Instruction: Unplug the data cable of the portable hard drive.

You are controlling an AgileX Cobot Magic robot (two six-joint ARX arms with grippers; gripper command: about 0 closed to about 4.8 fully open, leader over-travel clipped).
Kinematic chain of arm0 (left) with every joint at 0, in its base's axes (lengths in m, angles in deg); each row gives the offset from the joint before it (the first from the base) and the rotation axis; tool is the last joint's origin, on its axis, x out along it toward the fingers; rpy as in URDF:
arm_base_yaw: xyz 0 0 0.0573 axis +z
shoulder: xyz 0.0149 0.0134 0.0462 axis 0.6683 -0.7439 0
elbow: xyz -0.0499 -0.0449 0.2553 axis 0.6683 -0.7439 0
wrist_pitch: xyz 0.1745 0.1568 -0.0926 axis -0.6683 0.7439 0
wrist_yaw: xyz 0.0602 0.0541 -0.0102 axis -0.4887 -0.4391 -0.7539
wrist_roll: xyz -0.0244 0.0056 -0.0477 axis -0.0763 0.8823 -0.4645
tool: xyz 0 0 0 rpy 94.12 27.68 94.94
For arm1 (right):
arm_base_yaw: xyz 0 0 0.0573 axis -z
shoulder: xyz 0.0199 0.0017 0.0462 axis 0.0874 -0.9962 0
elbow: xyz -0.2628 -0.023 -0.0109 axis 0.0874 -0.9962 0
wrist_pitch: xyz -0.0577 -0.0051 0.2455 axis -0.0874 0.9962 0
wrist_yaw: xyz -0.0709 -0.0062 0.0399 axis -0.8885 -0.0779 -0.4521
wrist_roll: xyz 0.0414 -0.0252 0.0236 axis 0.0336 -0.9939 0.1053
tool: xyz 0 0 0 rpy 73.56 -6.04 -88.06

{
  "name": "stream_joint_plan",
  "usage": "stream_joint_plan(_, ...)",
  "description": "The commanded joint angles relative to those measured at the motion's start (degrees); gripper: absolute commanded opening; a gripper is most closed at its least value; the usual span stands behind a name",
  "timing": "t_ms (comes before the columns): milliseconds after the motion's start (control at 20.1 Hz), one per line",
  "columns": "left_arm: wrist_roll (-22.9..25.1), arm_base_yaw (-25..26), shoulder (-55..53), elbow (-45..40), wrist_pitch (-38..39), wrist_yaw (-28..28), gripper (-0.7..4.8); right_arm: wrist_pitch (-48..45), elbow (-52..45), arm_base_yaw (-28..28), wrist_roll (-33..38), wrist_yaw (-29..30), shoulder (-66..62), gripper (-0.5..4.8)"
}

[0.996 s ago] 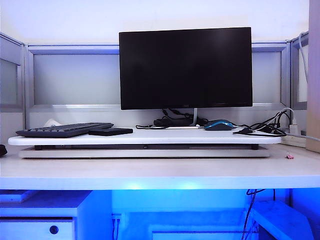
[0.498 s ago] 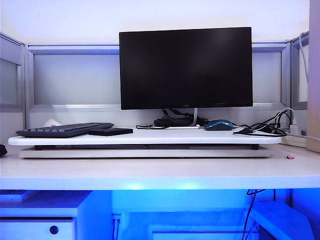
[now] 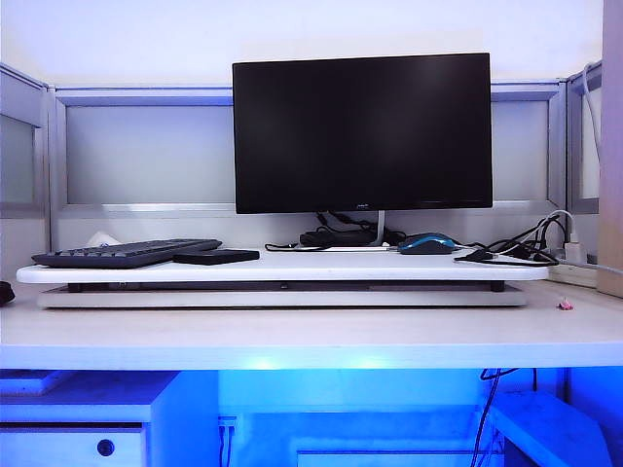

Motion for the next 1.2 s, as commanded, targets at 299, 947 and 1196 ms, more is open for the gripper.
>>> stream_joint_plan(299,-4.96,0.04,-0.02,-7.06,-4.92,-1.46,3.05,-5.42,-9.99,-0.02,3.13,-4.44,6.45,3.87)
stream_joint_plan(947,-2.29,0.02,0.00,-20.31,-14.49,-1.11,3.04,-11.19,-24.61,-0.02,2.32,-5.68,13.18,3.64)
stream_joint_plan(1196,0.13,0.02,0.00,-20.87,-15.54,-1.01,3.04,-10.47,-26.36,-0.02,1.99,-5.68,13.33,3.63)
